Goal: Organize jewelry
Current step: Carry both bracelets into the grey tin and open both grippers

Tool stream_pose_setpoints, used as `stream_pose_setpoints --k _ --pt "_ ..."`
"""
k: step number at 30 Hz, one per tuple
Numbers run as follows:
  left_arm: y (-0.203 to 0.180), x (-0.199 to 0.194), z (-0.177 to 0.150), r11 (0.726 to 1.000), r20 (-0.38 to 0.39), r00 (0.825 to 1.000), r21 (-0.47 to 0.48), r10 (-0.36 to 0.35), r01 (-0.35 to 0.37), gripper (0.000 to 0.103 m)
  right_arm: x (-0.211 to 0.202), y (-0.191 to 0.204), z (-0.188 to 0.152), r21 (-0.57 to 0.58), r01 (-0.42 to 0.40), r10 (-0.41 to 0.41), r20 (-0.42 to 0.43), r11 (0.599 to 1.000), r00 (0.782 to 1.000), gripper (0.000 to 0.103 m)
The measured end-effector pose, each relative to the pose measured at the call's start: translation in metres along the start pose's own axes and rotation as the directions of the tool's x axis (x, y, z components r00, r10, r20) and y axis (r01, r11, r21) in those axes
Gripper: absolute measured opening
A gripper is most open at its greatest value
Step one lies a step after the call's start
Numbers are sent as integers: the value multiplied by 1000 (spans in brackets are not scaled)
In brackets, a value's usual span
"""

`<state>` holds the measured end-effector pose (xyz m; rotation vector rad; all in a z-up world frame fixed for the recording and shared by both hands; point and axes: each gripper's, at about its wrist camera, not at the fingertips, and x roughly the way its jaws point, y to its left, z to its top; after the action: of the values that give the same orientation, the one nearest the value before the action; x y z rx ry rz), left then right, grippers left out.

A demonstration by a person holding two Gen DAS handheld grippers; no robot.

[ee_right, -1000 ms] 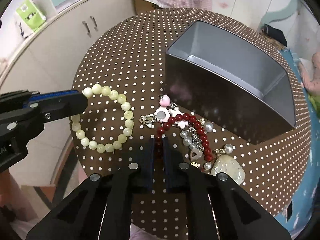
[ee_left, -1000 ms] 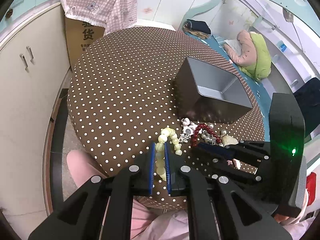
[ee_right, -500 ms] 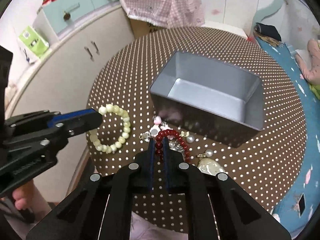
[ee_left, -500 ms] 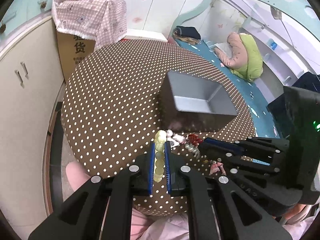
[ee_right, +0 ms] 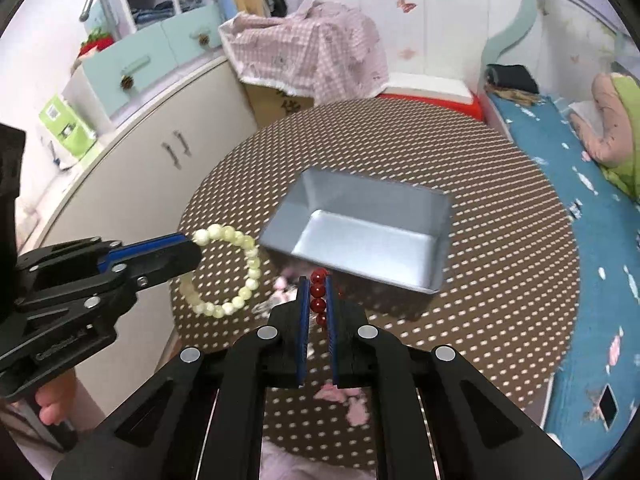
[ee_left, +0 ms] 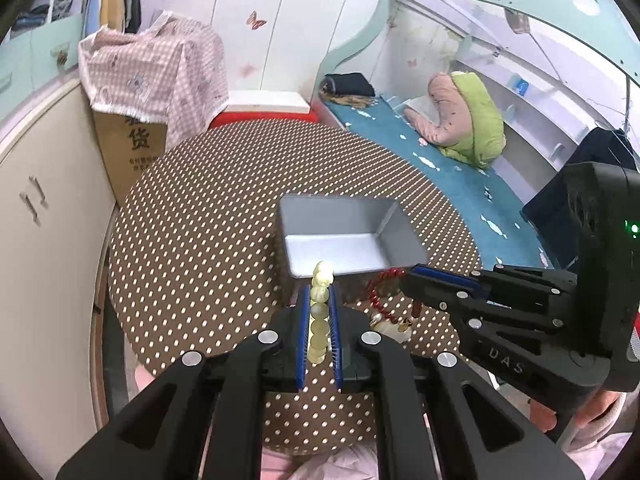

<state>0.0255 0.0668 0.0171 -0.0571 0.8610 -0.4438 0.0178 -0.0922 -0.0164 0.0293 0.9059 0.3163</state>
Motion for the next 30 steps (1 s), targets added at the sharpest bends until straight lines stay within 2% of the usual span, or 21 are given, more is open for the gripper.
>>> stream_pose_setpoints --k 9,13,21,30 --pt "-24 17 25 999 15 1000 46 -9 8 8 -12 -35 25 43 9 -12 76 999 997 8" --pt "-29 28 38 999 20 1000 46 -13 12 8 -7 -48 38 60 3 -8 78 998 997 8" --pt "-27 57 59 1000 -9 1000 16 -2 2 8 20 -57 58 57 -26 23 45 998 999 8" --pt "-17 88 61 1000 -69 997 -5 15 -16 8 55 -56 59 65 -36 38 -23 997 999 9"
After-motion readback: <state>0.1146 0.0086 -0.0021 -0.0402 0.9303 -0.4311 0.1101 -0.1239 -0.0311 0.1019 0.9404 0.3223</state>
